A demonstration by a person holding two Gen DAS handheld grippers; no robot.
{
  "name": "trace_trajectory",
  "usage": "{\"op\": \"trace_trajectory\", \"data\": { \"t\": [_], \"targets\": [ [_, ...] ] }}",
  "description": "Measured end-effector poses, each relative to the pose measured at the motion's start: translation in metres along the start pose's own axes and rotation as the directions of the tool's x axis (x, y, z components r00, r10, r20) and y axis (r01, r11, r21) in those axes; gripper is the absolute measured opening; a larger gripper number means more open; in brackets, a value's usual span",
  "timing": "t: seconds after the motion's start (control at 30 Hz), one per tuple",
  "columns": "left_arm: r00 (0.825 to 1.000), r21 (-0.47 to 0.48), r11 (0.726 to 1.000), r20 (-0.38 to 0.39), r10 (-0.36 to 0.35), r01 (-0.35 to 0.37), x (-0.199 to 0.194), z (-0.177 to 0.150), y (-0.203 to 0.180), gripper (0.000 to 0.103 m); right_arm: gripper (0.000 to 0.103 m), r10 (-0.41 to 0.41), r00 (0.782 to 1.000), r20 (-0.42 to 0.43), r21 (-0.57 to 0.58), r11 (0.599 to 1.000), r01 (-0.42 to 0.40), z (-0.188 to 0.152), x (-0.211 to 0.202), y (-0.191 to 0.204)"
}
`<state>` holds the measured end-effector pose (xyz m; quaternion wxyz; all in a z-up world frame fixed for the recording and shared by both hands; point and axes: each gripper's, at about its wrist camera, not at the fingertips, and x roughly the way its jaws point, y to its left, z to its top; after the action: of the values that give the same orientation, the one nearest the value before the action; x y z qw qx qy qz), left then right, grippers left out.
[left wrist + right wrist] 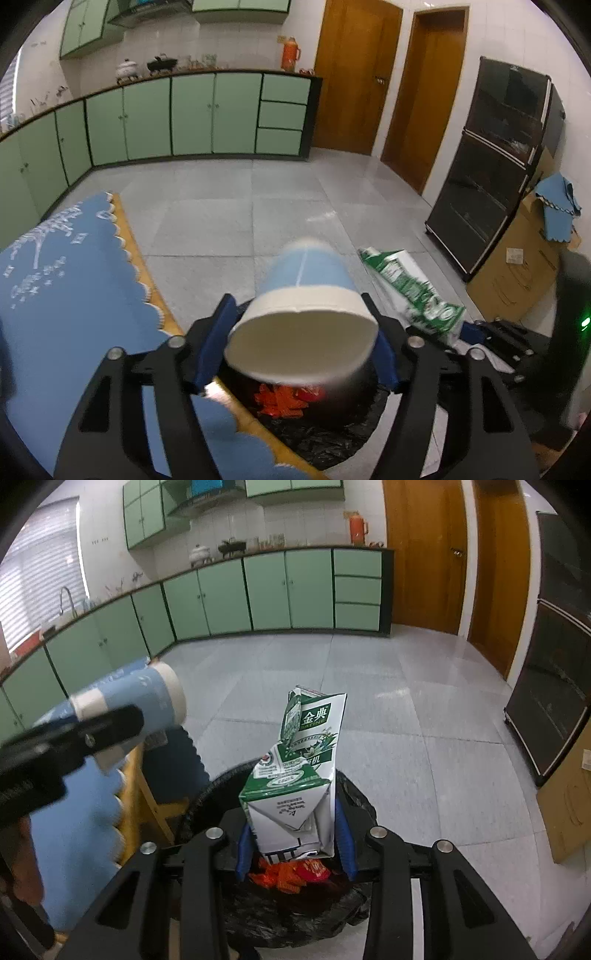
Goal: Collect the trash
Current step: 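Carry both items over the black bin and open both tools to drop them, then grasp the red-and-white snack wrapper with the right tool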
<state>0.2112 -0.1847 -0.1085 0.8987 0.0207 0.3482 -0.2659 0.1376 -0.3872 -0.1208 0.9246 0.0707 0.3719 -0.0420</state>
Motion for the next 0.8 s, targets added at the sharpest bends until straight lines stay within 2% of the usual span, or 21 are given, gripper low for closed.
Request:
{"op": "trace_trajectory", "data": {
  "t": [0.07, 0.13, 0.27, 0.47, 0.63, 0.73, 0.8],
  "targets": [
    [1.000, -0.002, 1.000, -0.017, -0.009, 0.009, 0.008, 0.002, -0.001, 0.068, 0.039, -0.007, 1.000, -0.013, -0.004, 1.000, 0.007, -0.004, 0.009, -0.004],
    [0.999, -0.011, 1.000, -0.027, -0.020, 0.020, 0.012, 0.003, 0.000, 0.068, 0.052, -0.018, 0.999, -0.040, -0.006, 1.000, 0.017, -0.007, 0.021, -0.007],
    [1.000, -0.016, 1.000, -0.020, -0.016, 0.016, 0.007, 0.006, 0.003, 0.069, 0.057, -0.038, 0.998, -0.053, -0.001, 0.999, 0.038, -0.012, 0.028, -0.011],
    [1.000, -0.062, 0.998, 0.016, 0.015, -0.014, -0.020, 0.008, 0.022, 0.069, 0.064, -0.022, 1.000, -0.020, 0.019, 1.000, 0.022, -0.006, 0.010, -0.008],
    [0.991, -0.106, 0.990, 0.079, 0.105, -0.097, -0.068, 0.001, 0.052, 0.071, 0.069, 0.054, 0.997, 0.050, -0.021, 0.998, -0.053, 0.007, -0.019, 0.018],
    [0.974, -0.143, 0.974, 0.113, 0.195, -0.178, -0.106, -0.009, 0.076, 0.072, 0.071, 0.131, 0.988, 0.087, -0.071, 0.990, -0.125, 0.014, -0.035, 0.047],
    [0.955, -0.177, 0.954, 0.128, 0.267, -0.243, -0.134, -0.021, 0.096, 0.072, 0.072, 0.194, 0.975, 0.109, -0.113, 0.977, -0.182, 0.018, -0.047, 0.073]
  ]
}}
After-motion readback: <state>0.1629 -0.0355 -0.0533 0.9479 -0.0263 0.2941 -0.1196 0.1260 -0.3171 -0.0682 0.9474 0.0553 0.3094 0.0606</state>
